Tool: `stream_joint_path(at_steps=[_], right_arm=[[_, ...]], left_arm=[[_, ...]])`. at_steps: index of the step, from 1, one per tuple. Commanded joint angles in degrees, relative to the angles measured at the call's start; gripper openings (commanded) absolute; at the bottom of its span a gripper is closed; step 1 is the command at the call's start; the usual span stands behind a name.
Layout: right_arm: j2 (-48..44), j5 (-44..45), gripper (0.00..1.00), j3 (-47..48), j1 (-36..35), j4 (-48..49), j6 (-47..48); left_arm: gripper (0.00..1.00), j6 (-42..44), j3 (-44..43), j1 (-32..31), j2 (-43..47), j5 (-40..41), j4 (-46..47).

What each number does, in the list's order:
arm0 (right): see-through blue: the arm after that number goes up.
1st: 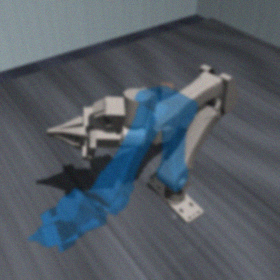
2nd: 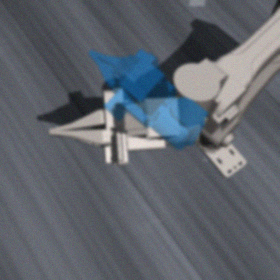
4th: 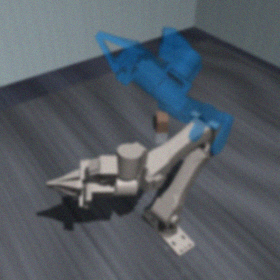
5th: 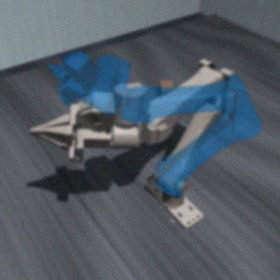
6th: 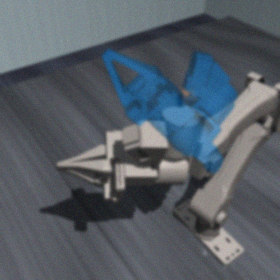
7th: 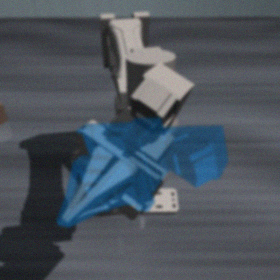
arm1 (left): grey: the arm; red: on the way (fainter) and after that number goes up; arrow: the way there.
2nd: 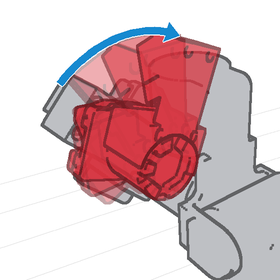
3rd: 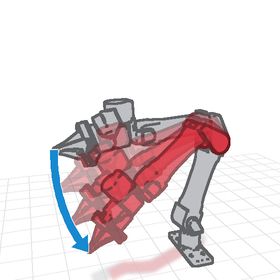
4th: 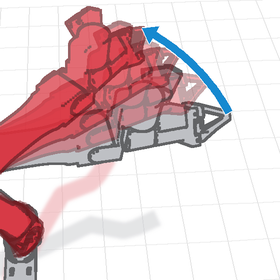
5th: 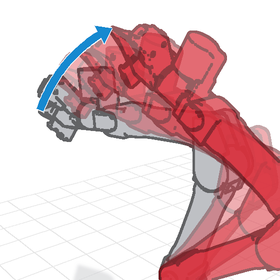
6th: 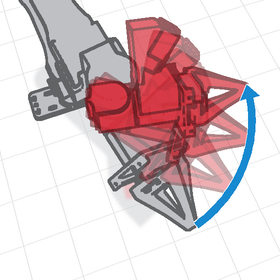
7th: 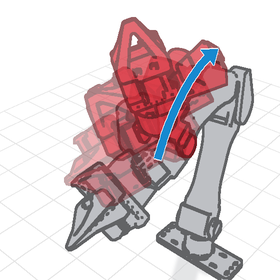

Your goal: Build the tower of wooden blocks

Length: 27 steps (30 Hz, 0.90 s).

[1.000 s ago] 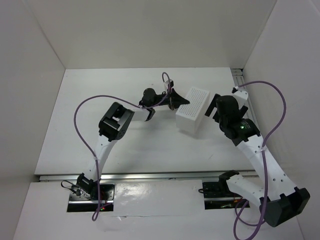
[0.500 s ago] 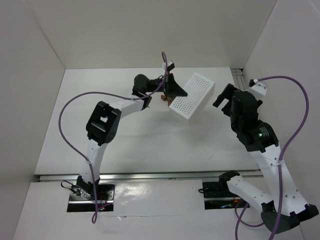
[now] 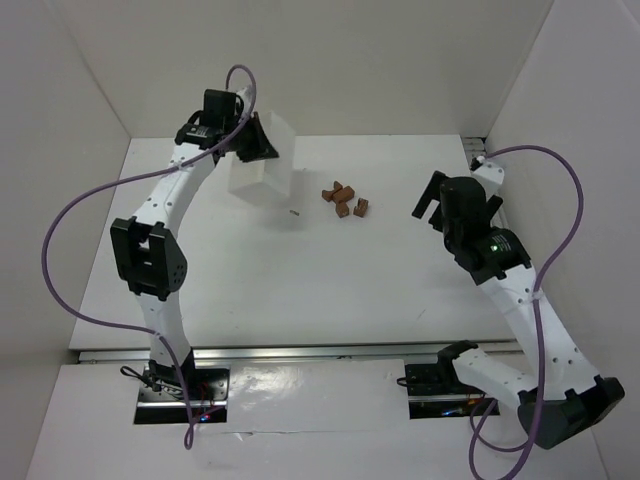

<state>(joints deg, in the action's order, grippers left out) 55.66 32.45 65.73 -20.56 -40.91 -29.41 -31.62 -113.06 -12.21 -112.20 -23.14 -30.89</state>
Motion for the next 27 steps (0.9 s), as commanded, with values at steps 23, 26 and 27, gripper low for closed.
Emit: stream_joint_path(at_steps=[23,26,27], right_arm=[[17.7,-5.7,1.0,0.2,-0.4,0.9,-3.6],[19.2,-5.7,1.0,0.8,-1.0,0.9,-4.2],[20.1,-5.7,1.0,1.6,-1.0,0.9,-4.2]], left_arm=[[0.0,17.3,-16.7,16.6,-21.7,48.2,-13.0],[0.37,17.3,-20.1,17.1,-23.5,46.4,-13.6],[0.54,17.9,-20.7,17.1,-23.5,46.4,-13.6]])
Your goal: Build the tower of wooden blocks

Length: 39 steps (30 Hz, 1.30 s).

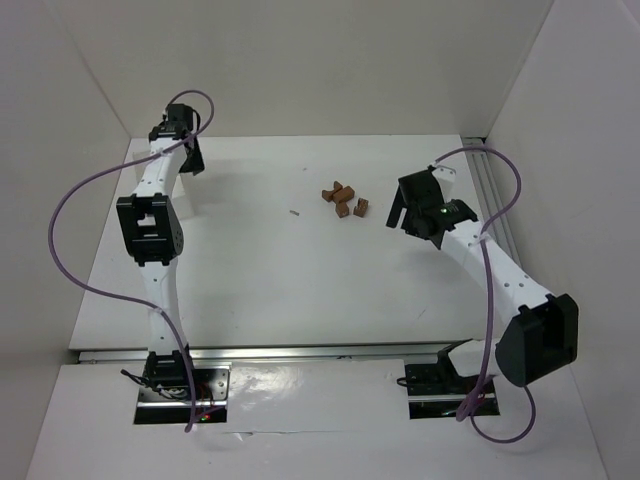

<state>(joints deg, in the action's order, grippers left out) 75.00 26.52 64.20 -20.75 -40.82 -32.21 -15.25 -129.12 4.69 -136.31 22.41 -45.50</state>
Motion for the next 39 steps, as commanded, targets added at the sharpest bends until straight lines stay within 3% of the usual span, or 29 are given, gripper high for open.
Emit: stream_joint_path(at_steps=[1,3,10,15,20,25,29,33,39], right_arm=[[1.5,0.2,1.0,3.6,-0.8,1.3,-1.4],[2.7,0.2,1.0,5.1,-0.8,1.4,-1.4],[11.9,0.2,1.0,12.1,-3.2,4.9,0.0],[23.6,-4.4,1.0,18.1,-4.4,9.2,6.7],[32.4,-7.3,1.0,28.2,-4.4,9.2,9.1],[39.7,-10.4,0.95,33.5,-3.2,9.2,8.4],[44.4,-12.7,0.93,37.6,-2.6,9.8,9.6],[48.0,-16.7,0.93,42.6,-2.6,9.1,16.1],[48.0,-23.4,1.0,40.3,-2.1,14.6,28.9]], left_arm=[[0.82,1.5,-4.6,0.2,0.6,-0.9,1.0],[1.0,1.5,-5.5,0.2,1.1,-3.2,0.3],[1.0,0.2,-2.9,-2.8,15.1,-15.4,-0.8],[1.0,0.2,11.9,-10.7,28.6,-25.8,1.4],[1.0,-3.6,24.5,-20.7,33.9,-21.6,1.4],[0.96,-13.0,45.5,-22.6,42.0,-23.1,8.7],[0.93,-17.2,56.3,-23.2,48.7,-24.1,14.5],[0.92,-17.7,59.5,-24.6,51.3,-21.5,15.1],[0.92,-16.6,60.3,-24.6,51.3,-18.6,13.7]])
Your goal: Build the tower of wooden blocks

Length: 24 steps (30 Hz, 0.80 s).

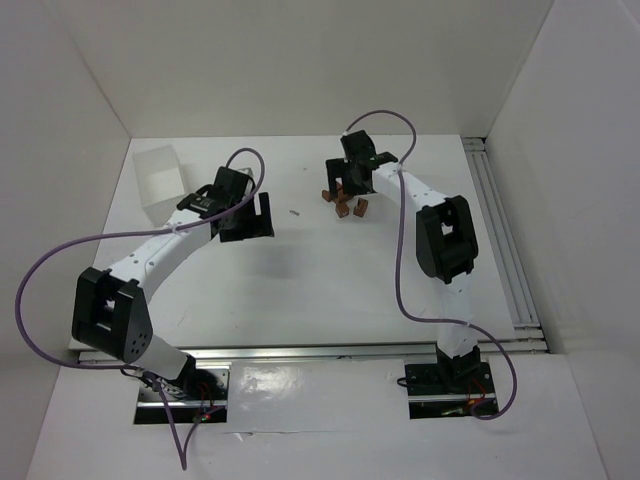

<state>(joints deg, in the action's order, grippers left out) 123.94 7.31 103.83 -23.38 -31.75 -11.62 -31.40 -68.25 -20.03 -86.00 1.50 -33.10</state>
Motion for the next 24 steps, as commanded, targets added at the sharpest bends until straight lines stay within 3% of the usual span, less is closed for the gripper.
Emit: stream_joint_path(at_steps=[1,19,24], right_arm=[[-0.9,-4.1,1.0,0.1,0.5,5.6,9.2],[7.6,-4.9,1.0,7.3,1.6,4.1,15.7],[9.6,-5.5,0.91,8.5,1.6,5.2,15.2]], left_arm=[[0.92,-0.4,-1.2,0.1,1.0,2.4,0.8],[0.92,-0.4,-1.7,0.6,-1.3,3.0,0.8],[0.92,-0.4,-1.7,0.6,-1.3,3.0,0.2]])
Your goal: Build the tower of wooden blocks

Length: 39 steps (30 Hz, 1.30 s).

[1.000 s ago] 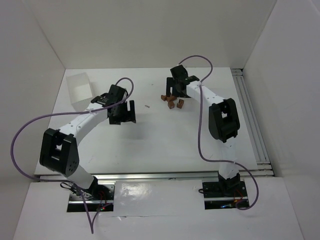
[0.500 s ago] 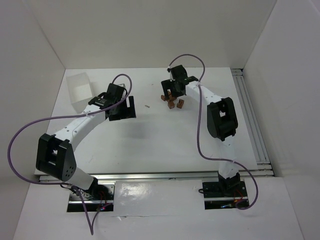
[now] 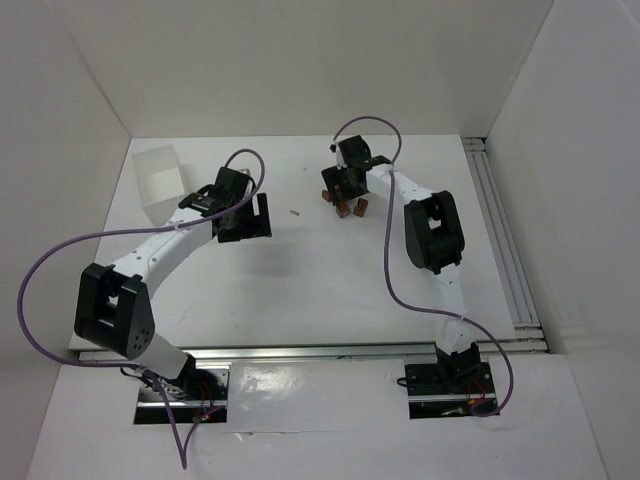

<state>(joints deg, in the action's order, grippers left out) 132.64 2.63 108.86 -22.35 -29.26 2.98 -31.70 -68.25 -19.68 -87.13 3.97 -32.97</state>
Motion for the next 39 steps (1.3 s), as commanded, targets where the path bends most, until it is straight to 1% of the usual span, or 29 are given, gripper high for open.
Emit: stream_joint_path(at_steps=[1,2,3,4,5,7,8,10,12,16,19,20,22,24,25,26,28,30,35,37,39], right_arm=[[1.7,-0.8,0.87,5.0,0.6,2.7,0.6],[1.7,-0.8,0.85,5.0,0.6,2.1,0.6],[2.6,-0.8,0.85,5.9,0.6,2.1,0.6],[3.1,-0.8,0.76,6.4,0.6,2.1,0.6],[3.2,-0.3,0.72,6.5,0.6,2.1,0.6],[3.2,0.3,0.71,5.8,0.6,2.6,0.0],[2.5,0.3,0.67,5.1,0.6,3.4,0.0],[1.7,0.3,0.66,4.3,0.6,3.9,-0.5],[1.0,1.0,0.62,3.7,0.6,3.9,-1.0],[-0.1,6.9,0.62,3.2,2.7,0.9,-6.9],[-2.5,8.7,0.62,-1.7,4.5,0.9,-10.2],[-3.3,9.2,0.62,-4.7,5.4,1.4,-10.7],[-5.3,10.8,0.62,-7.2,5.9,2.2,-11.5],[-6.0,10.8,0.67,-8.7,5.9,2.8,-12.2],[-6.0,10.8,0.71,-8.7,5.9,2.8,-12.2],[-6.0,10.3,0.82,-7.7,5.9,1.7,-12.2],[-6.0,10.3,0.88,-5.9,5.9,1.0,-12.2],[-6.0,10.9,0.91,-3.8,5.2,0.2,-12.2],[-6.5,9.6,0.91,-0.2,2.7,0.2,-11.4],[-6.5,8.0,0.91,0.4,0.8,2.3,-9.6],[-6.5,5.3,0.94,-1.1,-0.7,5.6,-6.1]], left_arm=[[0.92,-0.1,-1.7,0.3,-0.1,0.5,0.1],[0.92,-0.1,-1.7,0.3,-0.1,1.0,0.1],[0.92,-0.1,-1.7,0.3,-0.1,1.0,0.1],[0.92,-0.1,-1.7,0.3,-0.1,1.0,0.1],[0.92,-0.1,-1.7,0.3,-0.1,1.0,0.1],[0.92,-0.1,-1.7,0.8,-0.1,1.0,0.1],[0.92,-0.1,-1.7,0.8,-0.1,1.0,0.1],[0.92,0.4,-1.7,0.8,-0.1,1.0,0.1],[0.92,0.4,-1.7,0.8,-0.1,1.0,-0.4],[0.92,0.4,-1.7,0.8,0.4,0.5,-0.4],[0.92,0.4,-1.2,0.8,0.4,0.5,-0.4],[0.92,0.4,-1.2,0.8,0.4,0.5,-0.4],[0.92,0.4,-1.2,0.8,0.4,0.5,-0.4],[0.92,0.4,-1.2,0.3,0.4,0.5,-0.4],[0.92,0.4,-1.2,0.3,0.4,0.5,-0.4],[0.92,-0.1,-1.2,0.3,0.4,0.5,-0.4],[0.92,-0.1,-1.2,-0.3,0.4,0.5,-0.4],[0.92,-0.1,-1.2,-0.3,0.4,0.5,-0.4],[0.93,-0.6,-1.7,-0.8,0.4,1.0,-1.0],[0.93,-0.6,-1.7,-0.8,0.4,1.6,-1.0],[0.93,-0.6,-1.7,-0.8,0.4,2.9,-1.7]])
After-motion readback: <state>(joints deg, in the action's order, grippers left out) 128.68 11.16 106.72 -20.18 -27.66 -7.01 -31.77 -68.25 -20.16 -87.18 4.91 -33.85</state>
